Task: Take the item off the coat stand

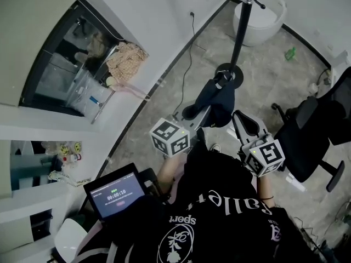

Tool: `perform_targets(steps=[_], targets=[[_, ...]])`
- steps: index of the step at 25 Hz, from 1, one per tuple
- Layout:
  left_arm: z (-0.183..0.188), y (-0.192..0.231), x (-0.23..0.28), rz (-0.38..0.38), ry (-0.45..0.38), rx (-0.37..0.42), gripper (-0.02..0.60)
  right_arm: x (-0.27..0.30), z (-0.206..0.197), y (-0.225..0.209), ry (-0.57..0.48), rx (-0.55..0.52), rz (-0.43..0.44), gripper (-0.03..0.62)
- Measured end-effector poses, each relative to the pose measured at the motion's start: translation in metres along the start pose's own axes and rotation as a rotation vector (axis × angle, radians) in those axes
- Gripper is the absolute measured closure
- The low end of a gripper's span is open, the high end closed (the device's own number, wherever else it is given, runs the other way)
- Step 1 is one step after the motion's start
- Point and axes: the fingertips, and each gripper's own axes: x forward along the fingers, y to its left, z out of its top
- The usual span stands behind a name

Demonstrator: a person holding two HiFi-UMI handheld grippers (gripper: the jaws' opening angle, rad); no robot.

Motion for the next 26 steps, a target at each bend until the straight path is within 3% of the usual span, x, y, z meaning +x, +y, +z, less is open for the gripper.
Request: perform_targets(steps=[26], targets=[[0.000,-0.009,-0.006,0.037,-0.044,-0.008,0.565,-0.022,0.004,-0.003,-0.005,-0.056,0.016,0.576]])
